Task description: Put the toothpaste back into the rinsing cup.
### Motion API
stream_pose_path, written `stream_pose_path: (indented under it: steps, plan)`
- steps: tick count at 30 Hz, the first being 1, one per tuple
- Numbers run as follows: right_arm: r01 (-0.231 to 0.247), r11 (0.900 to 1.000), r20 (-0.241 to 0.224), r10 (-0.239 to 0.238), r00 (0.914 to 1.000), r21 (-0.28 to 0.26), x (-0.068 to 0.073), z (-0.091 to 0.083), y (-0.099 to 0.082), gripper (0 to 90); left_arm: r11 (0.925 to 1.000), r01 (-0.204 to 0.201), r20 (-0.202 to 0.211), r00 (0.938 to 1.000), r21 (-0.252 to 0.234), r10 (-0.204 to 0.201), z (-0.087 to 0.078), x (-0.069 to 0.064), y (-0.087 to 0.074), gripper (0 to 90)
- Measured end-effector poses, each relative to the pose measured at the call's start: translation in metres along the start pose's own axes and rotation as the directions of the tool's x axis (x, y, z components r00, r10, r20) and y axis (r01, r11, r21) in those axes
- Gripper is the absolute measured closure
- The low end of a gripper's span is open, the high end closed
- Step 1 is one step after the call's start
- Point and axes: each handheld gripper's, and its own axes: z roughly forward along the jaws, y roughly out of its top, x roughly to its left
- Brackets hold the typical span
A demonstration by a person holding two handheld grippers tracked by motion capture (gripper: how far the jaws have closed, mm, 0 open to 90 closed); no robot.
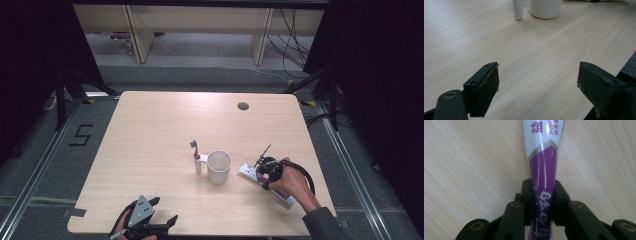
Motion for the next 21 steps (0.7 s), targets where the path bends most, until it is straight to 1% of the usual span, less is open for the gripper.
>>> stream_pose_path:
  steps: [1, 2, 3, 4, 6, 7, 8, 10, 11, 12, 14, 15, 16, 17, 18, 19, 20, 21]
  plan:
    - [-0.014, 0.9999, 0.0, 0.014, 0.9999, 0.007, 0.001, -0.001, 0.0, 75.9, 1.0, -0.001, -0.001, 1.0, -0.002, 0.001, 0.0, 0.0, 0.0, 17.2]
    - [-0.015, 0.9998, -0.003, 0.015, 0.9999, 0.011, 0.002, -0.001, 0.001, 76.1, 0.9996, -0.025, -0.003, 0.9997, 0.009, 0.025, -0.001, 0.002, 0.001, 17.2]
    - [-0.005, 0.9998, 0.0, 0.005, 1.0, 0.018, 0.001, -0.002, 0.001, 76.2, 0.9999, -0.011, 0.002, 0.9999, 0.002, 0.011, -0.001, 0.001, 0.001, 17.2]
    - [0.018, 0.9998, -0.004, -0.018, 0.9998, 0.006, 0.0, -0.001, 0.0, 76.3, 1.0, -0.001, 0.002, 1.0, -0.01, 0.001, 0.0, 0.0, 0.001, 17.2]
    - [0.02, 0.9998, -0.001, -0.02, 0.9998, 0.003, 0.001, -0.001, 0.0, 76.5, 0.9999, -0.001, 0.002, 1.0, -0.01, 0.001, 0.0, 0.0, 0.001, 17.2]
    - [0.044, 0.999, 0.001, -0.044, 0.999, 0.007, -0.001, -0.002, -0.001, 76.6, 0.9999, 0.0, 0.002, 1.0, -0.011, 0.0, 0.0, 0.0, 0.001, 17.2]
    - [0.043, 0.9991, 0.004, -0.043, 0.9991, 0.004, -0.001, -0.003, -0.002, 76.6, 1.0, -0.001, 0.001, 1.0, -0.01, 0.001, 0.0, 0.0, 0.001, 17.2]
    - [0.044, 0.999, -0.003, -0.044, 0.999, -0.003, -0.001, -0.004, -0.003, 76.7, 0.9999, 0.0, 0.001, 1.0, -0.01, 0.0, -0.001, 0.0, 0.001, 17.2]
    - [0.054, 0.9985, 0.003, -0.054, 0.9986, -0.008, -0.003, -0.006, -0.004, 76.7, 1.0, -0.007, 0.0, 1.0, -0.006, 0.007, -0.001, 0.001, 0.001, 17.2]
    - [0.034, 0.9991, 0.001, -0.034, 0.9994, -0.025, -0.002, -0.008, -0.005, 76.8, 0.9999, -0.004, 0.004, 1.0, -0.012, 0.005, -0.001, 0.001, 0.001, 17.2]
    - [0.026, 0.997, 0.002, -0.026, 0.9997, -0.073, -0.005, -0.015, -0.008, 76.8, 0.9999, -0.006, 0.003, 1.0, -0.013, 0.006, -0.001, 0.001, 0.001, 17.2]
    - [0.026, 0.997, 0.002, -0.026, 0.9997, -0.073, -0.005, -0.015, -0.008, 76.8, 0.9999, -0.004, 0.003, 1.0, -0.013, 0.004, -0.001, 0.001, 0.001, 17.2]
    - [0.001, 0.9957, -0.008, -0.002, 1.0, -0.093, -0.005, -0.018, -0.009, 76.8, 0.9999, -0.004, 0.002, 1.0, -0.013, 0.004, -0.001, 0.001, 0.001, 17.2]
    - [-0.013, 0.9923, 0.001, 0.013, 0.9999, -0.123, -0.008, -0.024, -0.012, 76.9, 0.9999, -0.002, 0.001, 1.0, -0.014, 0.002, -0.001, 0.001, 0.001, 17.2]
    - [-0.013, 0.9923, 0.001, 0.013, 0.9999, -0.123, -0.008, -0.024, -0.012, 76.9, 0.9999, -0.002, 0.001, 1.0, -0.014, 0.002, -0.001, 0.001, 0.001, 17.2]
    - [-0.001, 0.9906, 0.009, 0.002, 1.0, -0.136, -0.01, -0.026, -0.013, 76.9, 1.0, -0.002, 0.0, 1.0, -0.01, 0.002, -0.001, 0.001, 0.001, 17.2]
    - [-0.014, 0.9854, 0.002, 0.015, 0.9999, -0.17, -0.012, -0.032, -0.015, 77.0, 1.0, -0.003, -0.001, 1.0, -0.003, 0.003, -0.001, 0.001, 0.001, 17.2]
    - [-0.014, 0.9854, 0.002, 0.015, 0.9999, -0.17, -0.012, -0.032, -0.015, 77.0, 1.0, 0.003, 0.0, 1.0, -0.008, -0.003, -0.001, 0.0, 0.001, 17.2]
